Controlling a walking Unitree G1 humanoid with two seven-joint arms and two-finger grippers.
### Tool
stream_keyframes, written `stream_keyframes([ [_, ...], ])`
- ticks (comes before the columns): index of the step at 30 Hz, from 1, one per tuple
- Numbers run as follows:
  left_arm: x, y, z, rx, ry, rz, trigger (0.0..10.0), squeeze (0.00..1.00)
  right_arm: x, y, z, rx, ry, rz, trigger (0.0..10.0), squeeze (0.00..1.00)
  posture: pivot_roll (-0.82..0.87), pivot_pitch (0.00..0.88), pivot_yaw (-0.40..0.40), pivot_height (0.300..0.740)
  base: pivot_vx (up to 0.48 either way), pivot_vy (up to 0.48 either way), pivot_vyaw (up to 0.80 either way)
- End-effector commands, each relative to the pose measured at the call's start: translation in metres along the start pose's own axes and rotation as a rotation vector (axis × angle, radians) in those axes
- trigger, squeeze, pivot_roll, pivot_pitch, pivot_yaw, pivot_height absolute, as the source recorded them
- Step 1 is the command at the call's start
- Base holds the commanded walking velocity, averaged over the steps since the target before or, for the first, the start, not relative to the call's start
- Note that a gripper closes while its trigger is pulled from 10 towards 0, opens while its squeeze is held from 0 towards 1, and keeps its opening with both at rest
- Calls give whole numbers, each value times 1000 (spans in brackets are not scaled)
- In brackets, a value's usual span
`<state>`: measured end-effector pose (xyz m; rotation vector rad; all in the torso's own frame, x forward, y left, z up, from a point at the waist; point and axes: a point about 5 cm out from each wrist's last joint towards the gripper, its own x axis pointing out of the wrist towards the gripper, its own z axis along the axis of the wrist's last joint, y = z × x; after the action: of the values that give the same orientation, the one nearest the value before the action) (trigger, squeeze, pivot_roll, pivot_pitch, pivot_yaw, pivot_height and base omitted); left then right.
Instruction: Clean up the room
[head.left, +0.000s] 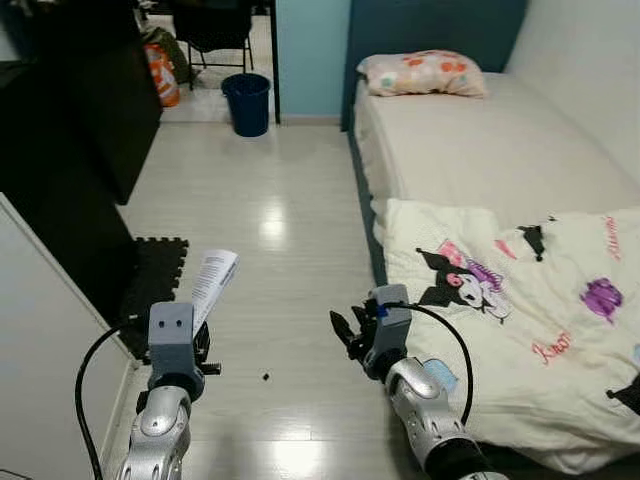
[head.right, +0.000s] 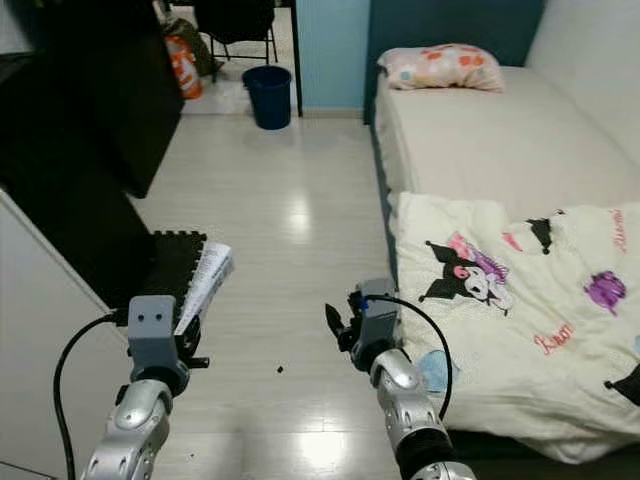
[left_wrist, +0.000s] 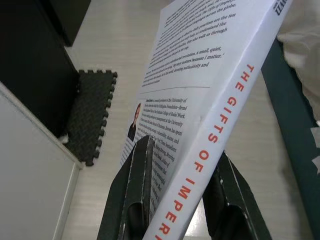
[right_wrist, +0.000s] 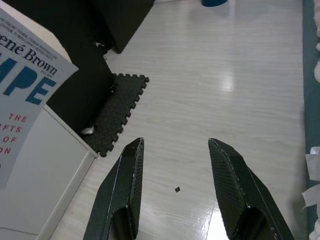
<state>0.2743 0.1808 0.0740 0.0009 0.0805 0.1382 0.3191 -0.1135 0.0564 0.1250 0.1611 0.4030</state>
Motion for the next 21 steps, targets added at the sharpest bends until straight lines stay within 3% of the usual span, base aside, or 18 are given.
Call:
stream_keyframes([
  [1,-1,0,7,-10,-50,-3,10000,0,-2,-1,-4,15,12,-8,10000,0,38,120,-27,740,259,0,0],
  [21,-1,3,10,-35,-66,-3,10000,0,-1,-1,-3,22,9,-8,10000,0,41,123,-26,740,349,0,0],
])
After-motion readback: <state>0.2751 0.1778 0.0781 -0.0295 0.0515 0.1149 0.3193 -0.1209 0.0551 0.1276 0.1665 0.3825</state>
